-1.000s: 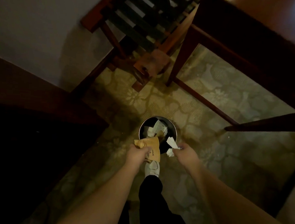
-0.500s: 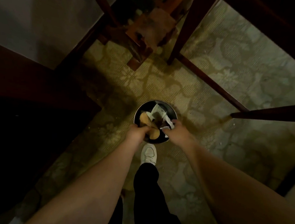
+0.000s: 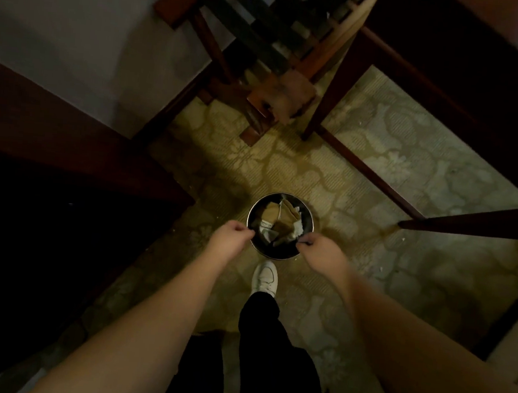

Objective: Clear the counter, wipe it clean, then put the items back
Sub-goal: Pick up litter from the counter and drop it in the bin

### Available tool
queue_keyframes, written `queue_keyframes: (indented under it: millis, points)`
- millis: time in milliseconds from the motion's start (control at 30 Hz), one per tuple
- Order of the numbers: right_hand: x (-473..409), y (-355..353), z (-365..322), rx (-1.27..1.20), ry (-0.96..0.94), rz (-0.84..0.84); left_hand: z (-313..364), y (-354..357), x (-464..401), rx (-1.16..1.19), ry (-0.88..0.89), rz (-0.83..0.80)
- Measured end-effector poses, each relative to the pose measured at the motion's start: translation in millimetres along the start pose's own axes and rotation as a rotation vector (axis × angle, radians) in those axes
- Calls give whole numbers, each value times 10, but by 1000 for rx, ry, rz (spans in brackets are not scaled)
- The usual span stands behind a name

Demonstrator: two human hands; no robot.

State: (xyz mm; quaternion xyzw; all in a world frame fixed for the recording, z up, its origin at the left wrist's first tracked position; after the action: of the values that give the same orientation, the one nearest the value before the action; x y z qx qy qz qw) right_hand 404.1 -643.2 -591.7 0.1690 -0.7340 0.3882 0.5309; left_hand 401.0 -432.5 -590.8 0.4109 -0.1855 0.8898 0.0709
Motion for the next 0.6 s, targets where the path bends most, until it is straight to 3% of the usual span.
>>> queue_keyframes:
  millis: [333, 600]
  points:
    - [1311, -580, -831, 270, -242, 151, 1130, -1086, 1300, -203, 274, 106]
    - [2522, -665, -1662, 538, -502, 348, 1475, -2103, 2689, -243, 403, 314]
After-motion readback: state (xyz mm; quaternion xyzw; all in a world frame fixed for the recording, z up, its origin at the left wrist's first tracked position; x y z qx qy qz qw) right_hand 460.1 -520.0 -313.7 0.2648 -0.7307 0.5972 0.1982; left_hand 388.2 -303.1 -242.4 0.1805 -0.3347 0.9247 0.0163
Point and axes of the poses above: each hand's wrist, its own x-axis away from the middle knuckle, its own y-axis out of the palm, z = x × y, the point moved 6 cm from there along -x, towards the middle knuckle, and after that the axes turned 14 degrees about y, right-handed, at the moved point
